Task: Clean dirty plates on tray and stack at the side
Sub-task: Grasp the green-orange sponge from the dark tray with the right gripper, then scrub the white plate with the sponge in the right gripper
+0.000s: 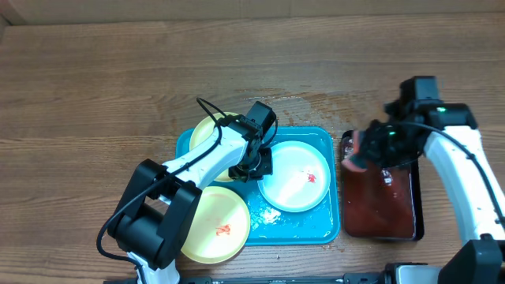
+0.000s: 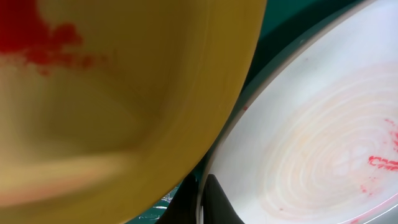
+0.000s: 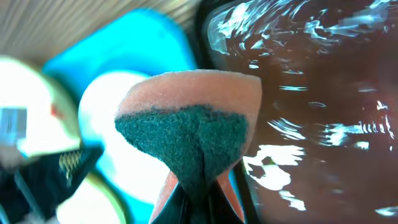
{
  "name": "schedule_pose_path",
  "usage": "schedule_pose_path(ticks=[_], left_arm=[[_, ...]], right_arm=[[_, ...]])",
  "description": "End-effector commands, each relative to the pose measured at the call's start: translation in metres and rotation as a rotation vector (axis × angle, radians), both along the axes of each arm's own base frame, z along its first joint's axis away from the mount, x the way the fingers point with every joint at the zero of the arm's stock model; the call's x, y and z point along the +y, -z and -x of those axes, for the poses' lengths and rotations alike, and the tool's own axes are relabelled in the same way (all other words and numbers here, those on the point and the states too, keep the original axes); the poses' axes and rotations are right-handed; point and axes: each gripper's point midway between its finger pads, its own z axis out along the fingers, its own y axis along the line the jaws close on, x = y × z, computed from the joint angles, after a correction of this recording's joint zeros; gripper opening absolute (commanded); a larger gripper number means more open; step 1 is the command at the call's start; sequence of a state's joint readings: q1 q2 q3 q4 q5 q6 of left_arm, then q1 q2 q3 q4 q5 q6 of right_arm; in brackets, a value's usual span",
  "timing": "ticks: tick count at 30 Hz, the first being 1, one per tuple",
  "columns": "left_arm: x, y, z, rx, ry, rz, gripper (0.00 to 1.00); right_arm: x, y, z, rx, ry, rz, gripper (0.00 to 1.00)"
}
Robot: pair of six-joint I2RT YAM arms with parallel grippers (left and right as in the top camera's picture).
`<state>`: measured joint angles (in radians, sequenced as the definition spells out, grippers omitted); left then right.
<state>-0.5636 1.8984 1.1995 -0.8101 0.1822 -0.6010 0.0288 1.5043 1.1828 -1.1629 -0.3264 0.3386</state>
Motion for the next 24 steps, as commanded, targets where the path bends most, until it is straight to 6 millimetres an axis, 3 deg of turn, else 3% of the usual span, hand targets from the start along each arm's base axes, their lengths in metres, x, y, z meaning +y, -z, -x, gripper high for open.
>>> schedule_pose_path(ticks=[1, 7, 16, 20, 24], left_arm=[[0.0, 0.002, -0.003, -0.011, -0.018, -0.019, 0.04], [-0.005, 0.002, -0.002, -0.001, -0.017, 0.006, 0.04], [-0.007, 0.001, -0.001, 0.007, -0.015, 0.023, 0.04], [-0.007, 0.001, -0.001, 0.007, -0.015, 0.023, 0.04], [-0.007, 0.001, -0.001, 0.008, -0.015, 0.022, 0.04]], right_arm=[[0.043, -0.014, 0.003, -0.061, -0.166, -0.088, 0.04], [0.083, -0.009, 0.008, -0.027, -0.109, -0.125, 0.04], [0.11, 0.062, 0.029, 0.024, -0.135, -0.254, 0.04], [0.107, 0.089, 0.042, 0.08, -0.151, -0.241, 0.04], [0.09, 0.106, 0.04, 0.095, -0.12, -0.123, 0.04]])
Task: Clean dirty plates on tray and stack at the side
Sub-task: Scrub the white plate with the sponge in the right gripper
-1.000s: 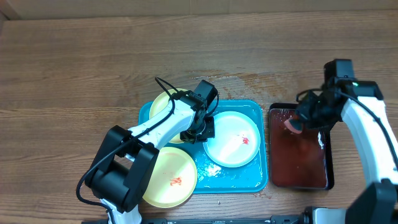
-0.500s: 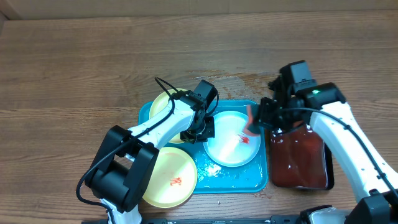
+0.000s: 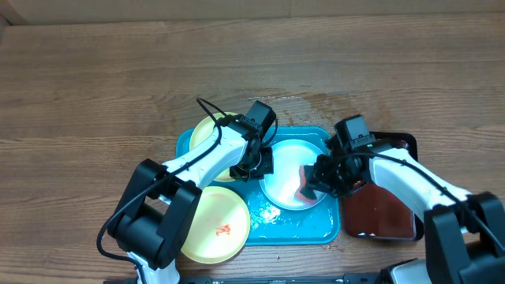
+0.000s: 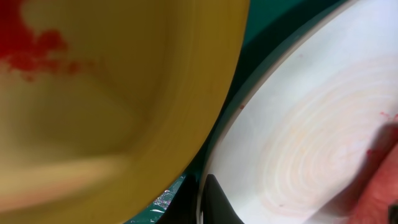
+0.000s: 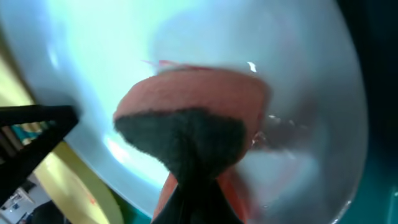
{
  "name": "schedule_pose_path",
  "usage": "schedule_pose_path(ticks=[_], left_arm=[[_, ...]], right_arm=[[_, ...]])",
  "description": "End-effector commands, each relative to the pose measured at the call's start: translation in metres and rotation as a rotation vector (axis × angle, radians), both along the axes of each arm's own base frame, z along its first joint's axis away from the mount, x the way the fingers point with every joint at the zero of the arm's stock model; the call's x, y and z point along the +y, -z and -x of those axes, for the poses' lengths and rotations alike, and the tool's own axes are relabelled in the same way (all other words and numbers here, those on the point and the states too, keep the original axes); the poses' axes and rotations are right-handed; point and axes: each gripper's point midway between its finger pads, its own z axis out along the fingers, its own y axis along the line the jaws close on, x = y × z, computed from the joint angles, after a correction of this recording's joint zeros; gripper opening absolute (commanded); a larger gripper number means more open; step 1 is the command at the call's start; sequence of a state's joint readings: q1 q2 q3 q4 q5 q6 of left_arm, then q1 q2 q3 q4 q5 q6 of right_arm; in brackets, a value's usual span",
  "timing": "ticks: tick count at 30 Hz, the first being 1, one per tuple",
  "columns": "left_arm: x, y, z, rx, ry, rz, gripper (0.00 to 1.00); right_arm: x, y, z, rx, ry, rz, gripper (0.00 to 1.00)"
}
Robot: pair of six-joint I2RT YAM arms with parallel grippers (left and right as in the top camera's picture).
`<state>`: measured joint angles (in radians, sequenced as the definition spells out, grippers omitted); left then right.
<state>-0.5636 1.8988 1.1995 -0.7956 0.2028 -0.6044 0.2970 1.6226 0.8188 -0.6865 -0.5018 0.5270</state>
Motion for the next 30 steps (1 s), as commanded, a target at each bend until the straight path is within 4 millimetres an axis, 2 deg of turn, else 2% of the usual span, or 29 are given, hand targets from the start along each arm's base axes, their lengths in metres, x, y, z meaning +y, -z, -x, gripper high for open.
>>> schedule_pose_path(ticks=[1, 5, 7, 9, 13, 16, 18, 20, 24, 27, 30], left_arm=[[-0.002, 0.002, 0.001, 0.009, -0.012, -0.003, 0.04], [-0.002, 0.002, 0.001, 0.008, 0.001, -0.002, 0.04], [-0.003, 0.002, 0.001, 0.007, 0.014, 0.001, 0.04], [-0.003, 0.002, 0.001, 0.007, 0.014, 0.001, 0.04], [-0.004, 0.001, 0.002, 0.007, 0.027, 0.006, 0.04], [-0.005, 0.001, 0.003, 0.005, 0.046, 0.008, 0.04], [-0.007, 0.001, 0.005, 0.003, 0.063, 0.008, 0.04], [-0.011, 0.001, 0.008, 0.001, 0.087, 0.009, 0.04], [-0.016, 0.001, 0.011, -0.005, 0.111, 0.008, 0.04], [-0.02, 0.001, 0.013, -0.009, 0.122, 0.01, 0.04], [-0.021, 0.001, 0.014, -0.009, 0.125, 0.01, 0.04]], right_arm=[[-0.014, 0.009, -0.007, -0.026, 0.019, 0.105, 0.04], [-0.044, 0.02, -0.017, -0.058, 0.091, 0.288, 0.04], [-0.048, 0.025, -0.02, -0.07, 0.092, 0.317, 0.04], [-0.044, 0.036, -0.02, -0.055, 0.069, 0.314, 0.04], [-0.022, 0.052, -0.014, -0.023, -0.002, 0.236, 0.04], [-0.001, 0.052, -0.015, -0.052, -0.063, 0.159, 0.04], [0.008, 0.047, -0.019, -0.082, -0.102, 0.133, 0.04], [0.028, 0.032, -0.027, -0.117, -0.158, 0.038, 0.04], [0.052, 0.01, -0.037, -0.136, -0.165, -0.098, 0.04], [0.062, 0.003, -0.041, -0.132, -0.138, -0.149, 0.04], [0.062, 0.005, -0.044, -0.123, -0.099, -0.134, 0.04]])
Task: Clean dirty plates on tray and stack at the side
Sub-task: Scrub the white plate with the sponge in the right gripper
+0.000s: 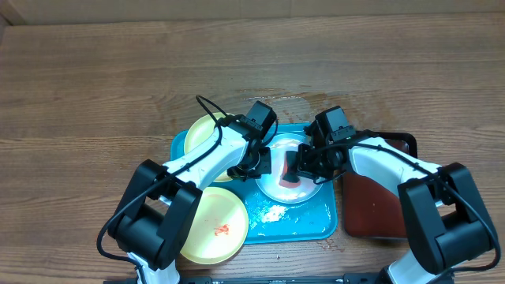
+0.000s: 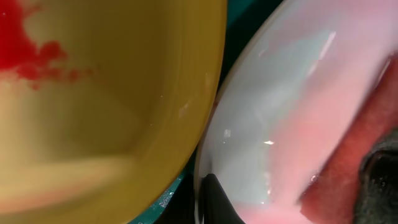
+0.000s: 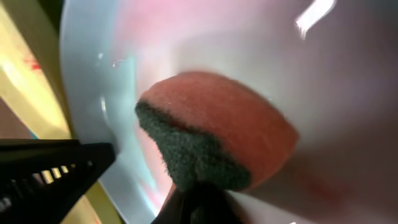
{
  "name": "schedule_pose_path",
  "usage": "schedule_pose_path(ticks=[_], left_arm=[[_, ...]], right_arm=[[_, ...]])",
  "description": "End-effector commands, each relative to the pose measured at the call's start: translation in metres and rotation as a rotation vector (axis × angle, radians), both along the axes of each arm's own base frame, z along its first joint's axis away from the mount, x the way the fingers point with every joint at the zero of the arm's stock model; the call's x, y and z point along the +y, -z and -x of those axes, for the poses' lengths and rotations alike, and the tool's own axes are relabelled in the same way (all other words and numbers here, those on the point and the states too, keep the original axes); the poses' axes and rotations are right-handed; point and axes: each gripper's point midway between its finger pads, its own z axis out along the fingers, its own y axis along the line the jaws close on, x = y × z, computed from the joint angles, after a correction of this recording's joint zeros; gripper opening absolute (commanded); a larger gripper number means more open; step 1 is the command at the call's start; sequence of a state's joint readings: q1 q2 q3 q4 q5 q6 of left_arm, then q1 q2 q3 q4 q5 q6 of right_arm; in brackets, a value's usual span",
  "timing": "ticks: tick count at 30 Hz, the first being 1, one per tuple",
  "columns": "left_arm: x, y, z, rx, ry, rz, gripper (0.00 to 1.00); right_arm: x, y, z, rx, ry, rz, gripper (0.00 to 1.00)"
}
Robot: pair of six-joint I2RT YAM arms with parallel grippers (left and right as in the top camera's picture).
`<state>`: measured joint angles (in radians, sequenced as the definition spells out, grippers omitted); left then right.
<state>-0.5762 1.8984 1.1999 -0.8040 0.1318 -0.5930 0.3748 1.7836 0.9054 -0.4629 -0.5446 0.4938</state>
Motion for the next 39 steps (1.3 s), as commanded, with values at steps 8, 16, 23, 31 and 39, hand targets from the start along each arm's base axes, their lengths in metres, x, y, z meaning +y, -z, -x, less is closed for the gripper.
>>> schedule_pose_path(ticks=[8, 16, 23, 31, 39], left_arm=[[-0.027, 0.0, 0.018, 0.036, 0.106, 0.066, 0.04], [-0.027, 0.0, 0.018, 0.036, 0.106, 0.066, 0.04], [-0.027, 0.0, 0.017, 0.033, 0.098, 0.064, 0.04], [-0.028, 0.0, 0.016, 0.028, 0.098, 0.069, 0.04], [-0.028, -0.001, 0.015, 0.025, 0.098, 0.071, 0.04]], right_arm=[[-0.031, 0.008, -0.041, -0.022, 0.269, 0.122, 0.04], [-0.092, 0.026, -0.017, 0.093, 0.32, 0.32, 0.04], [-0.088, 0.027, 0.033, 0.205, 0.113, 0.396, 0.04], [-0.071, 0.011, 0.066, 0.273, -0.07, 0.435, 0.04], [-0.012, -0.013, 0.057, 0.193, -0.213, 0.08, 0.04]])
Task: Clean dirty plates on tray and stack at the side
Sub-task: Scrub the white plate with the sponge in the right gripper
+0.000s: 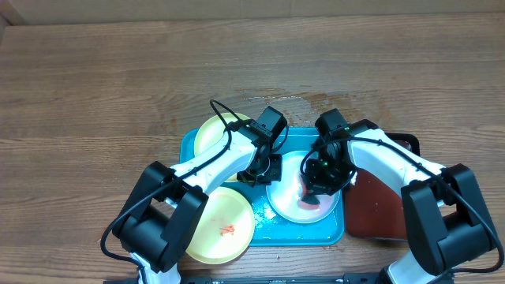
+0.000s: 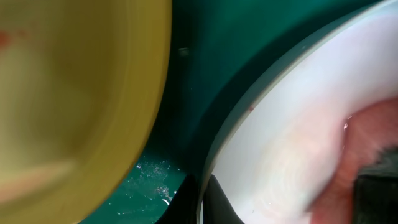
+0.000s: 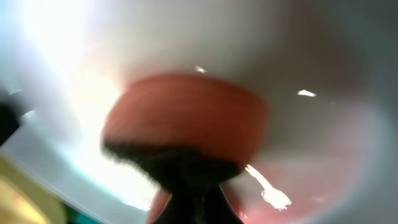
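A white plate [image 1: 288, 195] lies in the blue tray [image 1: 331, 233], wet and smeared pink. My left gripper [image 1: 264, 170] is shut on the white plate's left rim [image 2: 214, 152]. My right gripper [image 1: 316, 188] is shut on an orange sponge [image 3: 186, 121] with a dark green scrub side, pressed on the plate's right half. A yellow plate [image 1: 217, 134] lies in the tray's back left corner. Another yellow plate [image 1: 225, 229] with a red stain lies at the tray's front left, off its edge.
A dark tray of reddish-brown liquid [image 1: 375, 209] stands right of the blue tray. The wooden table [image 1: 95, 95] shows a wet patch behind the trays. Water droplets lie on the blue tray's floor [image 2: 155, 180].
The sponge has gone from the white plate's left middle to its right front part. The blue tray, both plates in it and my left gripper sit slightly further right.
My right gripper first held the sponge over the dark liquid tray while my left held the stained white plate's rim. Then the sponge was on the plate's right side, then its middle-left with pink smears spreading. Now it presses on the right front.
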{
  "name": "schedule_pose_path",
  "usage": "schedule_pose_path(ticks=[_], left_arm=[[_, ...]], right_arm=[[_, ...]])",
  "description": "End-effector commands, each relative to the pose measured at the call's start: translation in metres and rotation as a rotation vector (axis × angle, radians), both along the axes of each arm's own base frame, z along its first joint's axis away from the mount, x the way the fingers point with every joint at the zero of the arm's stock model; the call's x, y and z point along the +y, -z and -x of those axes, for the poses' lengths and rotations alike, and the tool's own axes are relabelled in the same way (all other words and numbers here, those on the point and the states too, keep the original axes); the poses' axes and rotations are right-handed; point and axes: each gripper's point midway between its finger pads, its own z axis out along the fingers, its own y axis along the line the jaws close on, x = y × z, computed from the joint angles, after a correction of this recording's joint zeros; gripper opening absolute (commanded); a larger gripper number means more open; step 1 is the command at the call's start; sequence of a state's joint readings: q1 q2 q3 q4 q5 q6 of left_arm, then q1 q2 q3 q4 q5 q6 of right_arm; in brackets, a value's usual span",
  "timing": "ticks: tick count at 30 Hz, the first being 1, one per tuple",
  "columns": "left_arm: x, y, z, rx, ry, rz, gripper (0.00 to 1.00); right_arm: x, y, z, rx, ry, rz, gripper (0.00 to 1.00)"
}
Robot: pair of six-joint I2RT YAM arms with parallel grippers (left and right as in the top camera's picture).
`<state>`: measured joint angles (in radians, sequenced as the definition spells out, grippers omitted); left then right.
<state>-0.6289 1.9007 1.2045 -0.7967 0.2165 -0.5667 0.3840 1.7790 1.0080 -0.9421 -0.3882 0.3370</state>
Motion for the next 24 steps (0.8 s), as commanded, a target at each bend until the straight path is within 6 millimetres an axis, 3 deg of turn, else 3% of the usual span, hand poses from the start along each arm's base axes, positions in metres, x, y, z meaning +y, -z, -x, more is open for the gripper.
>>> schedule_pose_path(ticks=[1, 7, 10, 17, 19, 24], left_arm=[[-0.001, 0.002, -0.002, -0.011, 0.013, -0.005, 0.04], [-0.001, 0.002, -0.002, -0.01, 0.014, -0.001, 0.04], [-0.001, 0.002, -0.002, -0.01, 0.013, -0.001, 0.04], [-0.001, 0.002, -0.002, -0.008, 0.013, -0.003, 0.04], [-0.001, 0.002, -0.002, -0.007, 0.013, -0.003, 0.04], [-0.001, 0.002, -0.002, -0.005, 0.003, -0.004, 0.04]], right_arm=[[0.039, -0.013, -0.002, -0.003, -0.05, -0.222, 0.04], [0.064, -0.016, -0.02, -0.043, 0.043, -0.262, 0.04], [0.057, -0.009, -0.031, -0.071, 0.118, -0.188, 0.04], [0.005, 0.009, -0.063, -0.175, 0.286, 0.059, 0.04], [-0.021, 0.012, -0.068, -0.164, 0.351, 0.121, 0.04], [-0.059, 0.016, -0.058, -0.103, 0.394, 0.217, 0.04]])
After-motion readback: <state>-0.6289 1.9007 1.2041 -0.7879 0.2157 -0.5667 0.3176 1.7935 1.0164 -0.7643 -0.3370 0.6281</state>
